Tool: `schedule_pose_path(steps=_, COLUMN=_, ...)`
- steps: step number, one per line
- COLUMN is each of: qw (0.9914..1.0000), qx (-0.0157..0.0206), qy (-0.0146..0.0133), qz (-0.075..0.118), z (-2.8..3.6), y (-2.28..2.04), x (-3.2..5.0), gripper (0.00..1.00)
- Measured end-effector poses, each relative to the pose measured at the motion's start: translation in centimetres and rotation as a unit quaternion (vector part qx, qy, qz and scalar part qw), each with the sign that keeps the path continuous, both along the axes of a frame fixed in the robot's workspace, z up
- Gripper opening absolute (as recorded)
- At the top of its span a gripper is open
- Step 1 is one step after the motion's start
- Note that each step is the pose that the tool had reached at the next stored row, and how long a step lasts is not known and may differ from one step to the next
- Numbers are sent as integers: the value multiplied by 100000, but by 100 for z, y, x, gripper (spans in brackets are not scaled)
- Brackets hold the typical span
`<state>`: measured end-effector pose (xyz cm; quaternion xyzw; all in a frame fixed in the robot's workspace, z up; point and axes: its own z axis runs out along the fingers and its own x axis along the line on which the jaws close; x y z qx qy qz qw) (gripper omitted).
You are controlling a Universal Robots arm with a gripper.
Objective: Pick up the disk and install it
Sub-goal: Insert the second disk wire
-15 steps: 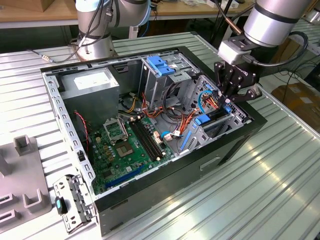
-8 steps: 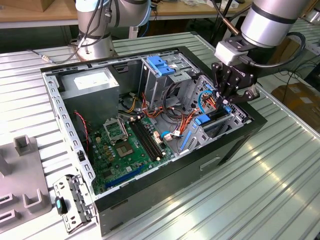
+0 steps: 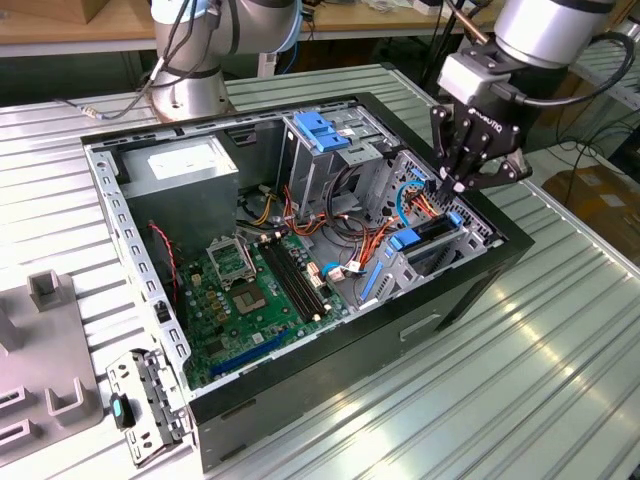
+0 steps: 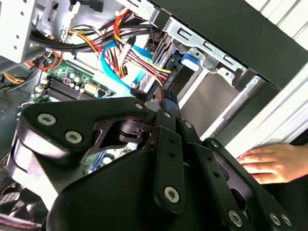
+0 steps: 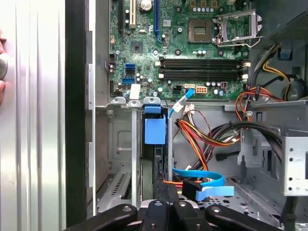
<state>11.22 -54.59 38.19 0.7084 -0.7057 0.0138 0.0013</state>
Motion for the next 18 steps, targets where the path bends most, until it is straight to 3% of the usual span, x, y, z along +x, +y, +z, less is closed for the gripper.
schedule_pose_path(steps=5, qw=100000, qx=305, qy=1, qz=-16, z=43, y=36, x=-120, gripper=11)
schedule_pose_path(steps=9, qw=100000, qx=292, qy=1, qz=-15, z=94, y=206, x=-126, gripper=11)
schedule_pose_path(steps=12, qw=100000, qx=100, qy=1, qz=-13, z=103, y=244, x=-125, gripper=11)
schedule_pose_path(steps=15, qw=99997, qx=-718, qy=2, qz=-14, z=93, y=254, x=-125, gripper=11)
schedule_pose_path(steps=16, qw=99993, qx=-1216, qy=0, qz=-18, z=83, y=257, x=-124, gripper=11)
schedule_pose_path(steps=18, qw=99980, qx=-1992, qy=-1, qz=-15, z=59, y=284, x=-111, gripper=24)
